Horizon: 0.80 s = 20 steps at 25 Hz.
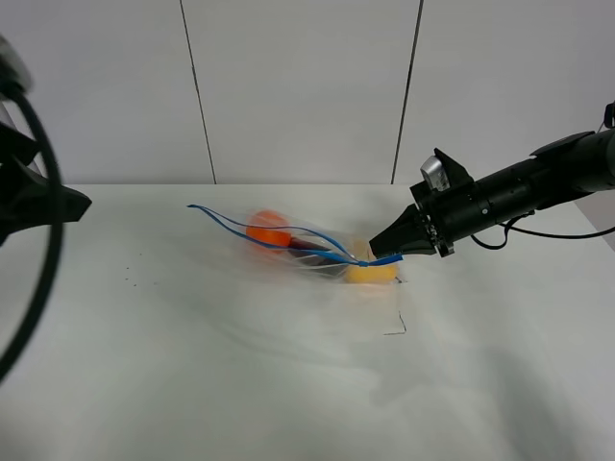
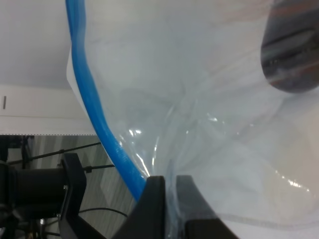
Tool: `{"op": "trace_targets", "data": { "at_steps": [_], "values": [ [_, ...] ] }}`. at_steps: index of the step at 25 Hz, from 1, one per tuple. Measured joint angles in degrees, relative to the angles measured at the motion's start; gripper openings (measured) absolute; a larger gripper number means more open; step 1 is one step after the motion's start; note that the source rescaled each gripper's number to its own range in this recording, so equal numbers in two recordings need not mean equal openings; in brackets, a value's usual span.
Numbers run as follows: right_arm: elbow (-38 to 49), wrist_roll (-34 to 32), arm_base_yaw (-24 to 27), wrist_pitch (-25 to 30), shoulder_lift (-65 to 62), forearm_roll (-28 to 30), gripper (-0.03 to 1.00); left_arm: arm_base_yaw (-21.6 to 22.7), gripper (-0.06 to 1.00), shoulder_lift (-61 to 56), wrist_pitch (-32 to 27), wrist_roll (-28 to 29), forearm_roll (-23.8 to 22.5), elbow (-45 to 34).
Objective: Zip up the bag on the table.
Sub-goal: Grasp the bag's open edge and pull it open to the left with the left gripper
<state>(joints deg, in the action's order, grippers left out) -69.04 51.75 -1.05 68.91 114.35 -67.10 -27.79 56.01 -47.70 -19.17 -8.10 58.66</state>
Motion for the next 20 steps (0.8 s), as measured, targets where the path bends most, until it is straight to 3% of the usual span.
{"op": "trace_targets", "data": {
  "at_steps": [6,10,13,20],
  "values": [
    [0.0,0.0,0.0,0.0,0.0,0.04,0.0,-23.5,0.73,9.78,0.67,18.32,-30.62,-0.45],
    [0.0,-0.23,0.0,0.0,0.0,0.04,0.0,-35.81,0.73,19.38,0.61,29.91,-49.53,-3.13],
    [0.0,-0.39,0.0,0.0,0.0,0.04,0.0,-40.76,0.73,27.4,0.71,38.86,-60.24,-3.9],
    [0.0,-1.3,0.0,0.0,0.0,-0.06,0.0,-44.6,0.73,40.86,1.14,55.24,-79.43,-3.92]
  ]
}}
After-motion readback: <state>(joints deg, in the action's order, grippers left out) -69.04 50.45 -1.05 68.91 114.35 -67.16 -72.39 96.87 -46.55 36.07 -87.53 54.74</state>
